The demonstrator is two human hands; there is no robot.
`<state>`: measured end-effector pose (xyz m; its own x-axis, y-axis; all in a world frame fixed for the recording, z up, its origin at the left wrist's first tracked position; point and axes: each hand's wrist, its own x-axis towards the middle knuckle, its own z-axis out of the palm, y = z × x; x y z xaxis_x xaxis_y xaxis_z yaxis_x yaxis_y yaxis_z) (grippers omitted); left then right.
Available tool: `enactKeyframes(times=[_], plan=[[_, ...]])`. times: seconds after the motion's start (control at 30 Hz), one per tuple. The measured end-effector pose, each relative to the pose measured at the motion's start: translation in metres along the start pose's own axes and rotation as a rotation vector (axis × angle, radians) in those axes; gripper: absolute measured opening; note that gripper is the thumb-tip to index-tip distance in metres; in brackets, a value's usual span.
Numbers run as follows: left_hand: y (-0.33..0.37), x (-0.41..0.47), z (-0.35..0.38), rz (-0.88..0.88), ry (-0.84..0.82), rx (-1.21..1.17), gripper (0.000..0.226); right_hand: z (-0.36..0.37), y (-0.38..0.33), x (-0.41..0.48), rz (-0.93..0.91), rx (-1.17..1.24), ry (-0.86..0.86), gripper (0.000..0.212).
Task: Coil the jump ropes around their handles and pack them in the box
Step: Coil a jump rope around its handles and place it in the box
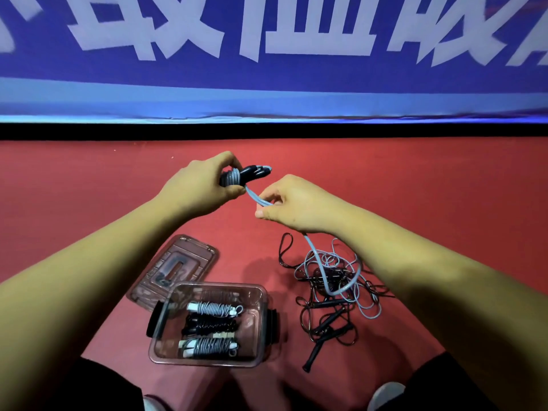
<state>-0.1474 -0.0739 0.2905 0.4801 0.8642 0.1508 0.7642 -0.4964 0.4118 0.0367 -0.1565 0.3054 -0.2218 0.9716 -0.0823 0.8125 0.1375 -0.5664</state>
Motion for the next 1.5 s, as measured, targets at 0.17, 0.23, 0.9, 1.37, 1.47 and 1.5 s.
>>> enactKeyframes(times=[0.17, 0.23, 0.9, 1.37, 1.47, 1.5], plan=[[-0.005, 0.002, 0.001, -0.032, -0.078, 0.221, 0.034, 0.0, -0.011, -0.008, -0.087, -0.282, 0.069, 0.032], [-0.003, -0.002, 0.005, 0.001, -0.245, 0.219, 0.034, 0.003, -0.015, -0.009, -0.127, -0.35, 0.135, 0.026], [0.035, -0.025, 0.003, 0.141, -0.404, -0.651, 0.025, -0.015, 0.045, 0.003, 0.146, 0.49, -0.041, 0.025], [-0.005, 0.008, 0.023, -0.063, -0.039, -0.428, 0.039, -0.001, 0.01, 0.007, 0.056, -0.33, 0.071, 0.024], [-0.006, 0.008, 0.029, -0.036, -0.065, -0.142, 0.041, 0.008, 0.001, -0.001, 0.023, -0.431, 0.071, 0.03], [-0.003, 0.008, 0.029, -0.033, -0.101, -0.104, 0.042, 0.009, 0.0, -0.003, 0.009, -0.45, 0.068, 0.031]])
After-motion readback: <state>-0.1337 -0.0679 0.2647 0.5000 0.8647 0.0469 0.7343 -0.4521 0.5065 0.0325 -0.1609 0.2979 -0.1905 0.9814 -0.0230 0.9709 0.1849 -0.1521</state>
